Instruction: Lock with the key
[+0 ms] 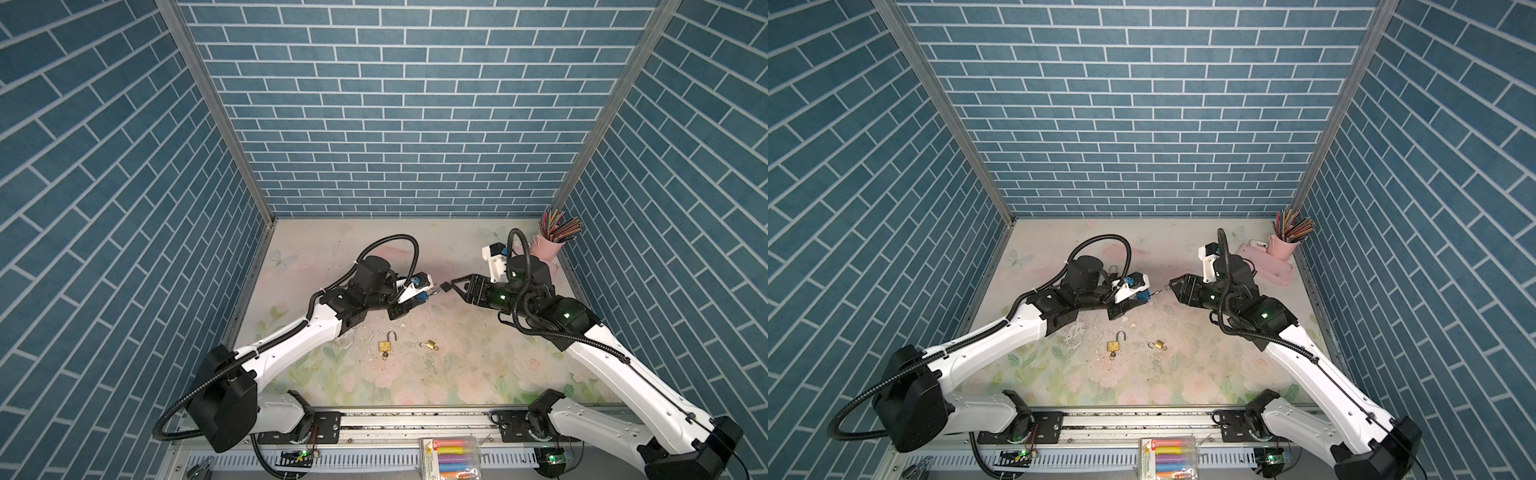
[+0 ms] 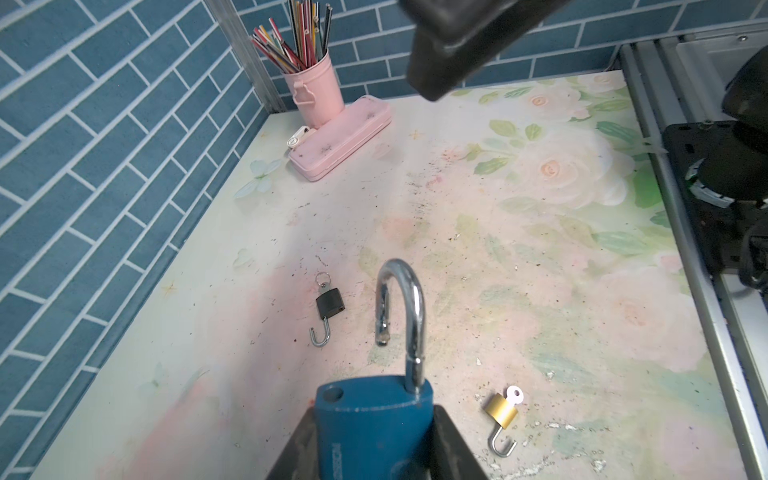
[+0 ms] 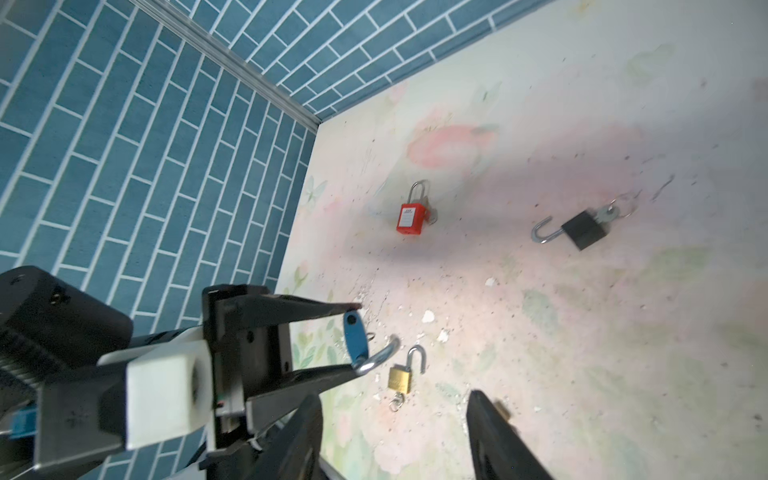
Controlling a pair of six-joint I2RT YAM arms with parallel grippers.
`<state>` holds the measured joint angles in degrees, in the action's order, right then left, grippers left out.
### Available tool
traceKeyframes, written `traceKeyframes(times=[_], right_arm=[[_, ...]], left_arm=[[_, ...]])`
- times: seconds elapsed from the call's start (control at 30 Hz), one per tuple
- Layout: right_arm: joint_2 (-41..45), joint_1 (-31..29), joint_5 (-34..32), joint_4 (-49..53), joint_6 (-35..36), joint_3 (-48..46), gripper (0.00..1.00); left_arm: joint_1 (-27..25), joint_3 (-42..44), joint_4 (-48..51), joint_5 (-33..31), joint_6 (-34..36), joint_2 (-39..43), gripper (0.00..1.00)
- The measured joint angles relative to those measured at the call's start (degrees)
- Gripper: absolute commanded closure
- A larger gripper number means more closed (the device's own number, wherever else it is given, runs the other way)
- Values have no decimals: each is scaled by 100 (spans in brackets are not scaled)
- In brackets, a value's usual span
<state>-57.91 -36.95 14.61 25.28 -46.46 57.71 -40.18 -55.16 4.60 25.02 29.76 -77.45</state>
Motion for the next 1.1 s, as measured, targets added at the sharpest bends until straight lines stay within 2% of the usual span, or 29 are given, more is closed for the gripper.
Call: traceKeyframes(times=[0.23, 0.4, 0.53, 0.83, 1.1], right_arm=[[-481, 0, 629, -212, -577, -57, 54], [-684, 0, 822, -396, -754, -59, 60], [-765, 0, 872, -487, -791, -72, 67], [-868, 0, 883, -610, -822, -153, 74], [-1036, 0, 901, -691, -774, -153, 91]], left_arm=[[-138, -160, 140, -361, 48, -101, 100], [-203, -170, 160, -474, 79, -101, 100], [-236, -170, 162, -509, 96, -101, 100], [-315, -170, 168, -551, 144, -98, 100], [-369, -170, 184, -555, 219, -98, 100]])
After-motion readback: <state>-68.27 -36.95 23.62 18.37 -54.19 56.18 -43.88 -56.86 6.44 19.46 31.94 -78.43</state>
